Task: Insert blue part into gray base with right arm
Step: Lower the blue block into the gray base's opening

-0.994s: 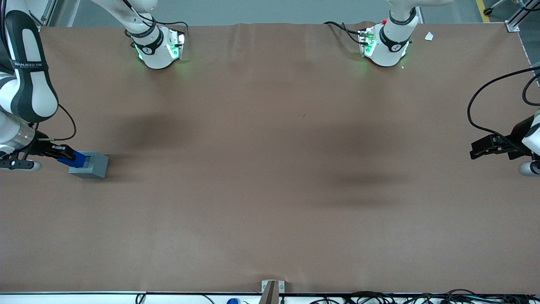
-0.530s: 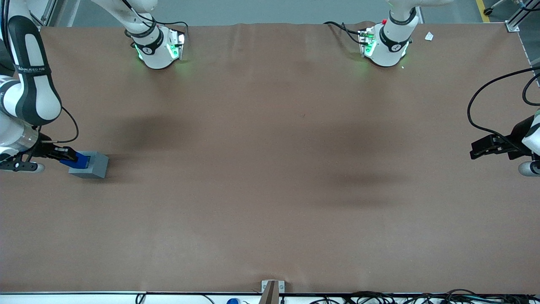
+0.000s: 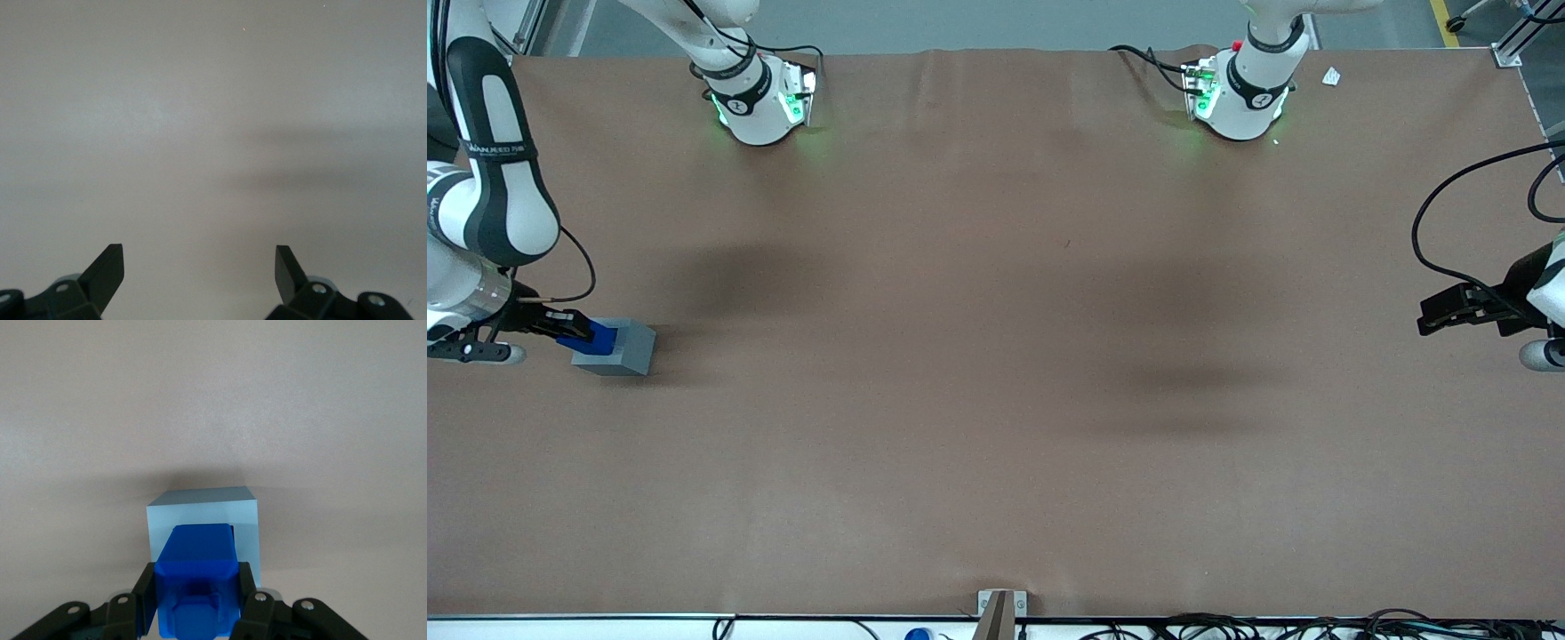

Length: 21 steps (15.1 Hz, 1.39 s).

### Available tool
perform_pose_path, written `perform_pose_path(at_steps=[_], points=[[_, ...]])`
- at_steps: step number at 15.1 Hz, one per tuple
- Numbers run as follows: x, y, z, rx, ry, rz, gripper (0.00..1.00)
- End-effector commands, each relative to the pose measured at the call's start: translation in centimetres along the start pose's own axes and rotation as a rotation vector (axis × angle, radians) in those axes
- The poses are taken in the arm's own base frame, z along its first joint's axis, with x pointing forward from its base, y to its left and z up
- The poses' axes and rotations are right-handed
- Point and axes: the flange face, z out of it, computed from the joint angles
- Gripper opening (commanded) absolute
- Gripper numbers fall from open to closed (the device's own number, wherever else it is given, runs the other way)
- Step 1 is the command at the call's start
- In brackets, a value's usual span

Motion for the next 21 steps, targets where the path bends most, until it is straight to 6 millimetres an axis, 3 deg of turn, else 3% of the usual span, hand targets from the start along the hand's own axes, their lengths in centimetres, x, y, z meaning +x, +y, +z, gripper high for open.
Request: perform_pose_path(at_steps=[1, 14, 16, 17, 18, 20, 21], points=[[-0.80, 0.12, 0.39, 0.019, 0.003, -0.009, 0.07], [-0.59, 0.40, 1.15, 0.014, 0.013, -0.017, 0.08], [-0.55, 0.32, 1.28, 0.015, 0.010, -0.017, 0.19], [-0.50, 0.33, 1.21, 0.014, 0.011, -0.016, 0.31], [-0.43, 0.34, 1.11, 0.014, 0.012, -0.016, 0.51], [-0.18, 0.13, 0.76, 0.014, 0.014, -0.020, 0.79], [-0.07, -0.04, 0.58, 0.014, 0.015, -0.021, 0.81]])
